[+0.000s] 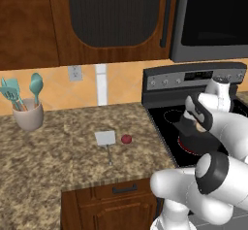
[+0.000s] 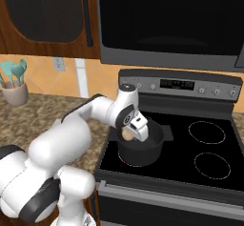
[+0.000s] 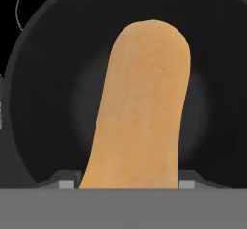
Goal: Put the tomato and squash in the pot. Retrieve the spatula and lightly stir the vegetables in the pot.
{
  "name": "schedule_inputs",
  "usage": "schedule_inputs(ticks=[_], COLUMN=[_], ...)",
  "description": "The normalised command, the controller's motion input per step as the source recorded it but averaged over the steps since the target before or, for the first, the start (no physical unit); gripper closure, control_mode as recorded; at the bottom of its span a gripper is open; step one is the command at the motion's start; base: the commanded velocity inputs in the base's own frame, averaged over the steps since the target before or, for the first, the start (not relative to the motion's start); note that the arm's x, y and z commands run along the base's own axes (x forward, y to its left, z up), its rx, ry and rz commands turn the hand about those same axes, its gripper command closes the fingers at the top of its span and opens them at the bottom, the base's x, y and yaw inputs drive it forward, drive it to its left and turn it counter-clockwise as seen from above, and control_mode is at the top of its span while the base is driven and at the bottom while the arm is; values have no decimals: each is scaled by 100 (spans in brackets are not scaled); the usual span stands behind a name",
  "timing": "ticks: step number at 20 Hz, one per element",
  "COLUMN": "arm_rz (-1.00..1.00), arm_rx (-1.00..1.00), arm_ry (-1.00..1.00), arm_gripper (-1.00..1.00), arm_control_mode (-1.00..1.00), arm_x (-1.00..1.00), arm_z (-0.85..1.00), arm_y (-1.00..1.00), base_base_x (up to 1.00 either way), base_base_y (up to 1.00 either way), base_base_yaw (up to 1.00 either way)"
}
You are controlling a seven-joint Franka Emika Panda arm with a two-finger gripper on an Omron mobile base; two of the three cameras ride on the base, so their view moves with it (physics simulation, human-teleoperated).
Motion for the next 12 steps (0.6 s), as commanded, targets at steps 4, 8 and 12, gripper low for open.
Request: schedule_inputs(ticks=[4, 8, 12], arm_rz=[0, 0, 0], arm_rx=[0, 0, -1], arm_ry=[2, 0, 1], arm_gripper=[100, 100, 100], arm_control_mode=[-100, -100, -100], arm_x=[3, 0, 0], arm_z=[-10, 0, -7], arm_y=[-14, 0, 0], base_base_x=[0, 0, 0], base_base_y=[0, 0, 0], base_base_yaw=[0, 0, 0])
